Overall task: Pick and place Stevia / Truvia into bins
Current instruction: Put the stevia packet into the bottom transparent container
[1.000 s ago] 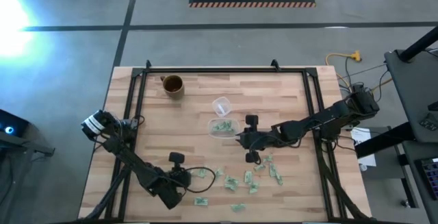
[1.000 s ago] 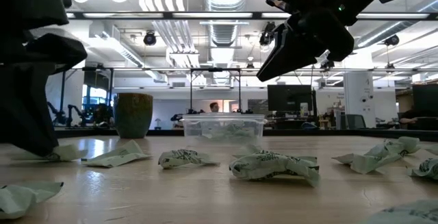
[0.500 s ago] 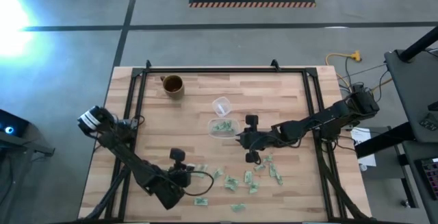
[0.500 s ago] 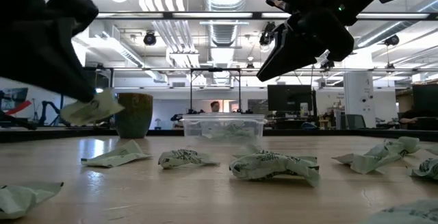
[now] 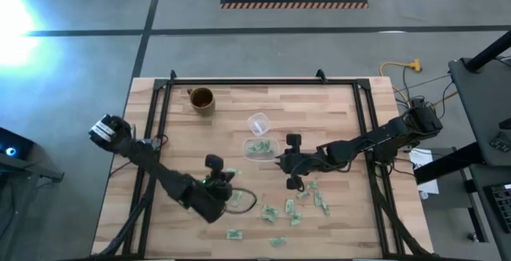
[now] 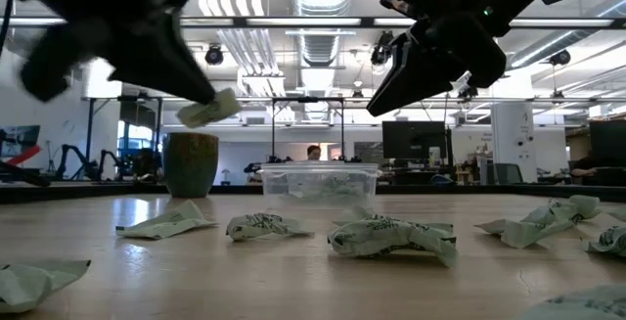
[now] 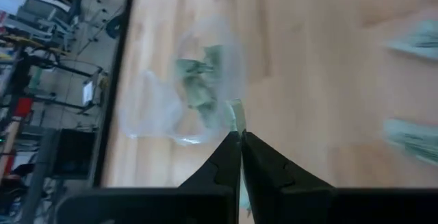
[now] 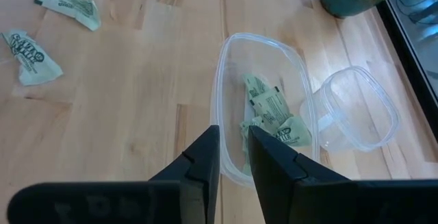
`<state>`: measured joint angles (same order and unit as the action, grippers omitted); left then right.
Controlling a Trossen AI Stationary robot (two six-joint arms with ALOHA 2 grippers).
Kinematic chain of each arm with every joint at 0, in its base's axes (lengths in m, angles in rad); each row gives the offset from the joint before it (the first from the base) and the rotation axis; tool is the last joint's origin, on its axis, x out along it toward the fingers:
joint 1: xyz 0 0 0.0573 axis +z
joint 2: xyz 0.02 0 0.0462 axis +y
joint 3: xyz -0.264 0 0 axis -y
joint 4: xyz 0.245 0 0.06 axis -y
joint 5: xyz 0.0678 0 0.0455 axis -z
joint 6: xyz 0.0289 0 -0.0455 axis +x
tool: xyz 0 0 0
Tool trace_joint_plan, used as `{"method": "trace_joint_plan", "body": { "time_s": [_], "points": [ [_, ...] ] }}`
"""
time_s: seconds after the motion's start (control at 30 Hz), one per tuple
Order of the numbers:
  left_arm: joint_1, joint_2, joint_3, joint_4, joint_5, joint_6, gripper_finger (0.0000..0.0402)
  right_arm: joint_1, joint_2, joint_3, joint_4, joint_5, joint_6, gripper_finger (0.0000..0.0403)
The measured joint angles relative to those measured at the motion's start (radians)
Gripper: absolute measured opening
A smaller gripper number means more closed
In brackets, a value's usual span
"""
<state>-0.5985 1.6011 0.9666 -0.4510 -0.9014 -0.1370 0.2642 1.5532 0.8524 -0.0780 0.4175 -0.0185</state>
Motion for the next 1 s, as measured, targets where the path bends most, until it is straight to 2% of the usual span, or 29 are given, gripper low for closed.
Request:
{"method": "trace_joint_plan", "body": {
  "time_s": [0.13, 0.43, 0.7, 1.0],
  "points": [
    [0.093, -0.022, -0.016, 0.079, 0.032, 0.127, 0.0000, 0.000, 0.000, 0.000, 0.000, 0.000, 0.000, 0.0068],
    [0.292, -0.028, -0.024, 0.298, 0.225, 0.382, 0.0000, 0.000, 0.000, 0.000, -0.005, 0.000, 0.000, 0.0068],
    [0.418, -0.007, -0.024, 0.374, 0.385, 0.432, 0.0000, 0.000, 0.000, 0.000, -0.022, 0.000, 0.000, 0.0068],
    [0.453, 0.024, -0.038, 0.373, 0.401, 0.432, 0.0000, 0.000, 0.000, 0.000, -0.023, 0.000, 0.000, 0.0068]
  ]
}}
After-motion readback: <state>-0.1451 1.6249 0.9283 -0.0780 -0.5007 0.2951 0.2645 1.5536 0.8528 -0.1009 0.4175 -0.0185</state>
